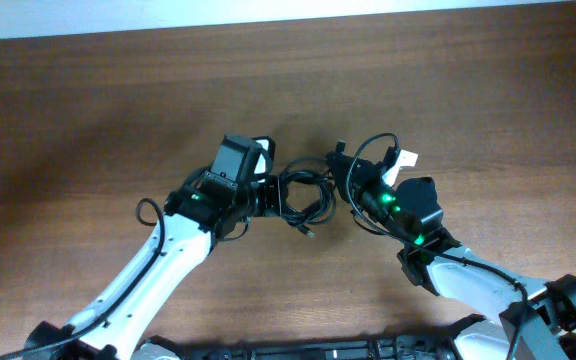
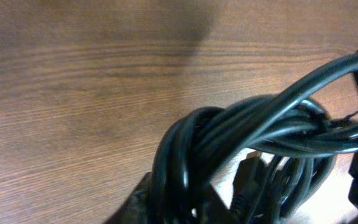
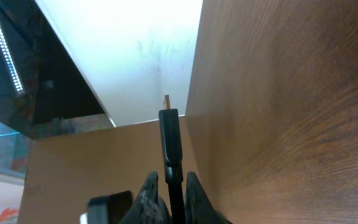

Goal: Untangle cables

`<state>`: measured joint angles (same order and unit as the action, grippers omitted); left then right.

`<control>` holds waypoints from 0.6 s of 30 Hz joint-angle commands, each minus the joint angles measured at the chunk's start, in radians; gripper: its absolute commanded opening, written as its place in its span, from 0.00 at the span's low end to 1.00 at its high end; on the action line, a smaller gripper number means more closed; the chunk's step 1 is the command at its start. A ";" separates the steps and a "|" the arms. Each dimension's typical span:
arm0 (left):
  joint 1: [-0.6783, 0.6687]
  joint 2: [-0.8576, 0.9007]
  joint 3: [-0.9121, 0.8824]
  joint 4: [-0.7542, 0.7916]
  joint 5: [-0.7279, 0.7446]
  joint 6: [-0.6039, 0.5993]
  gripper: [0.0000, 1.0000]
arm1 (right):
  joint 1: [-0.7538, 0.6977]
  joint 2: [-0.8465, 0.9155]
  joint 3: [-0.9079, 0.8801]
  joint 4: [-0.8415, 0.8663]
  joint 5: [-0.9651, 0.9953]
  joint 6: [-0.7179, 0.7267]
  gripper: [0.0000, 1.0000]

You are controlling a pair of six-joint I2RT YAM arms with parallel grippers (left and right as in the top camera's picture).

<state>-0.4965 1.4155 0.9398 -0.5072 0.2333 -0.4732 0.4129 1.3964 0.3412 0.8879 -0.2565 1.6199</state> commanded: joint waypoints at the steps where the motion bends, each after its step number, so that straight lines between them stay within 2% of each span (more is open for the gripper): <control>1: 0.014 0.028 0.009 0.007 -0.021 -0.005 0.00 | -0.001 0.003 0.005 0.016 -0.004 -0.229 0.04; 3: 0.036 0.026 0.009 0.013 -0.021 -0.004 0.00 | -0.001 0.003 0.005 0.014 -0.042 -0.642 0.04; 4: 0.054 0.026 0.009 0.013 -0.021 -0.004 0.00 | -0.001 0.003 0.005 0.016 -0.108 -0.737 0.04; 8: 0.150 0.026 0.009 0.014 -0.020 -0.034 0.00 | 0.002 0.003 0.005 0.114 -0.334 -0.749 0.04; 11: 0.165 0.026 0.009 0.039 0.047 -0.084 0.00 | 0.082 0.003 0.005 0.029 -0.325 -0.750 0.04; 15: 0.164 0.026 0.009 0.092 0.195 -0.063 0.00 | 0.220 0.003 0.005 -0.128 -0.069 -0.752 0.04; 18: 0.163 0.026 0.009 0.096 0.340 0.106 0.00 | 0.254 0.003 0.005 -0.179 0.130 -0.752 0.04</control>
<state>-0.3363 1.4532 0.9195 -0.4583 0.3717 -0.4725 0.6296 1.3911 0.3637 0.7498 -0.2245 0.8825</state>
